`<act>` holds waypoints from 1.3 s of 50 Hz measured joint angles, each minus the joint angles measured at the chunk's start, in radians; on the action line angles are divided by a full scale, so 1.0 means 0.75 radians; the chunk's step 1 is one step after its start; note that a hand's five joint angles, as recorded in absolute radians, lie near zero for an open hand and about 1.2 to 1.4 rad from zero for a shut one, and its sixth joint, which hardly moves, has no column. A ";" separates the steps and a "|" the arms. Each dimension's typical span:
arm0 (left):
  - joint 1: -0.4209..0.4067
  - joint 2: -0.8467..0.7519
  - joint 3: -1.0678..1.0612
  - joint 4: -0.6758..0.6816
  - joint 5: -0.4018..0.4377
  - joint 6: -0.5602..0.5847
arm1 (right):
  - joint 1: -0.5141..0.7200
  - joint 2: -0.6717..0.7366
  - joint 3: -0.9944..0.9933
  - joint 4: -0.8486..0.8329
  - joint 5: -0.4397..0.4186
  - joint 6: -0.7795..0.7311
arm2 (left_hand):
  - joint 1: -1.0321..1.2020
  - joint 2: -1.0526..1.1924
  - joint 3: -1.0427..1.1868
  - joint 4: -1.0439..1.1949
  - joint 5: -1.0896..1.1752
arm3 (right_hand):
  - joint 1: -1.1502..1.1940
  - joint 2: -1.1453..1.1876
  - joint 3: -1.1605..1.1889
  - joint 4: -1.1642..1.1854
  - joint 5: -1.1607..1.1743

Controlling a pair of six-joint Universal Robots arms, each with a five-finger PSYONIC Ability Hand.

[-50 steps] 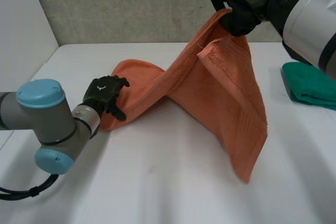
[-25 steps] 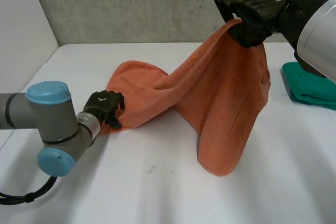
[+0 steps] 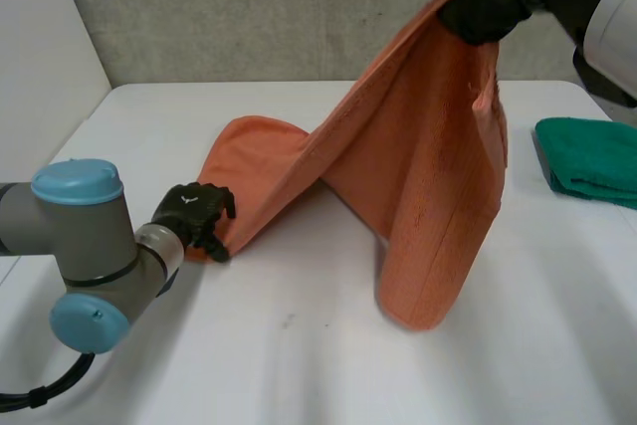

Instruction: Fold the laundry.

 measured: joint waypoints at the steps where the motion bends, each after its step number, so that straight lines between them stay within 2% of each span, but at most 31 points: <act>1: -0.002 -0.005 0.005 0.002 0.000 0.000 | 0.000 -0.001 -0.011 0.001 0.002 0.001 | 0.000 0.000 0.000 0.000 0.000 | 0.000 0.000 0.000 0.000 0.000; 23: -0.107 -0.069 0.061 -0.005 -0.021 -0.027 | -0.001 0.003 -0.077 0.005 0.010 0.009 | 0.000 0.000 0.000 0.000 0.008 | 0.000 0.000 0.000 0.000 0.000; 32: -0.138 0.125 -0.062 -0.010 -0.023 -0.200 | 0.001 0.016 -0.075 0.003 0.010 0.008 | -0.004 -0.012 -0.009 -0.012 -0.011 | 0.000 0.000 0.000 0.000 0.000; 40: -0.177 0.196 -0.127 0.000 -0.024 -0.276 | 0.001 0.015 -0.097 0.002 0.010 0.010 | -0.053 -0.044 -0.041 -0.046 -0.044 | 0.000 0.000 0.000 0.000 0.000; 50: -0.269 0.106 -0.048 0.007 -0.032 -0.300 | 0.006 0.012 -0.129 0.009 0.020 0.013 | -0.083 -0.081 -0.083 -0.090 -0.084 | 0.000 0.000 0.000 0.000 0.000; 55: -0.291 0.023 0.039 0.019 -0.126 -0.298 | 0.012 0.007 -0.127 0.012 0.027 0.015 | -0.072 -0.069 -0.071 -0.078 -0.071 | 0.000 0.000 0.000 0.000 0.000; 56: -0.292 -0.011 0.079 0.026 -0.184 -0.297 | 0.014 0.005 -0.122 0.013 0.029 0.016 | 0.040 0.036 0.027 0.036 0.047 | 0.000 0.000 0.000 0.000 0.000; 60: -0.284 -0.072 0.152 0.042 -0.294 -0.293 | 0.014 0.000 -0.108 0.014 0.032 0.020 | 0.178 0.153 0.149 0.162 0.169 | 0.000 0.000 0.000 0.000 0.000; 61: -0.275 -0.101 0.184 0.048 -0.335 -0.290 | 0.011 -0.005 -0.096 0.014 0.033 0.022 | 0.650 0.584 0.575 0.590 0.590 | 0.000 0.000 0.000 0.000 0.000; 62: -0.268 -0.115 0.201 0.051 -0.352 -0.288 | 0.008 -0.008 -0.089 0.014 0.033 0.022 | 0.650 0.584 0.575 0.590 0.590 | 0.000 0.000 0.000 0.000 0.000; 63: -0.260 -0.128 0.216 0.052 -0.366 -0.286 | 0.005 -0.010 -0.081 0.013 0.033 0.023 | 0.772 0.777 0.766 0.780 0.769 | 0.000 0.000 0.000 0.000 0.000; 65: -0.241 -0.148 0.238 0.052 -0.382 -0.281 | -0.002 -0.017 -0.068 0.012 0.033 0.023 | 0.772 0.825 0.813 0.835 0.781 | 0.000 0.000 0.000 0.000 0.000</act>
